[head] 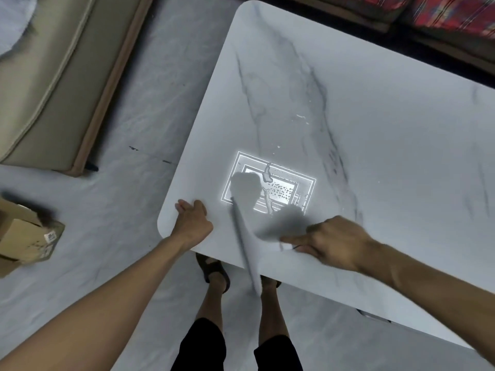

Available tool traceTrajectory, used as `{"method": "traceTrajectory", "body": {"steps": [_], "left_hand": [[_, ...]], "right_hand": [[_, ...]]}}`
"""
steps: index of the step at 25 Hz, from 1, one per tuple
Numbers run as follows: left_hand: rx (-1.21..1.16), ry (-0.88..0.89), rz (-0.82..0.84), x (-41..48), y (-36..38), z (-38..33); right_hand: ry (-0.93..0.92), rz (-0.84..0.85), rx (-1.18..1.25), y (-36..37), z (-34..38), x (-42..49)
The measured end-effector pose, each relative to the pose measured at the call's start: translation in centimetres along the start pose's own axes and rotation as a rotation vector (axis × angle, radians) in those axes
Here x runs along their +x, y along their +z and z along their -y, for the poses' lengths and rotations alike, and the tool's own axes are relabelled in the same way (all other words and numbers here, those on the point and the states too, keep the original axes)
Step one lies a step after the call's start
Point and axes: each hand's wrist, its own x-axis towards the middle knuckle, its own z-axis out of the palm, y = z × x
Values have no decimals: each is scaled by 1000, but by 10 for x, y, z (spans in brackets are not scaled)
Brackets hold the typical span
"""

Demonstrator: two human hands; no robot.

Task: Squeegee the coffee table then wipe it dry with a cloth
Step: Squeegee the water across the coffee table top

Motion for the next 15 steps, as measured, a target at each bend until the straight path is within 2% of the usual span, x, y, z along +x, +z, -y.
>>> {"method": "traceTrajectory", "body": {"steps": [2, 3, 6, 13, 15], "left_hand": [[-6, -20, 10, 3, -2, -3], [-6, -31, 11, 4, -4, -5], [17, -58, 16, 4, -8, -10], [20, -72, 21, -4, -9, -13], [-50, -55, -58, -7, -11, -8]], "right_hand": [[-68, 180, 32, 11, 26, 31], [-97, 211, 18, 15, 34, 43], [-92, 177, -34, 11, 20, 47], [172, 178, -61, -22, -56, -26], [212, 141, -111, -32, -59, -42]]}}
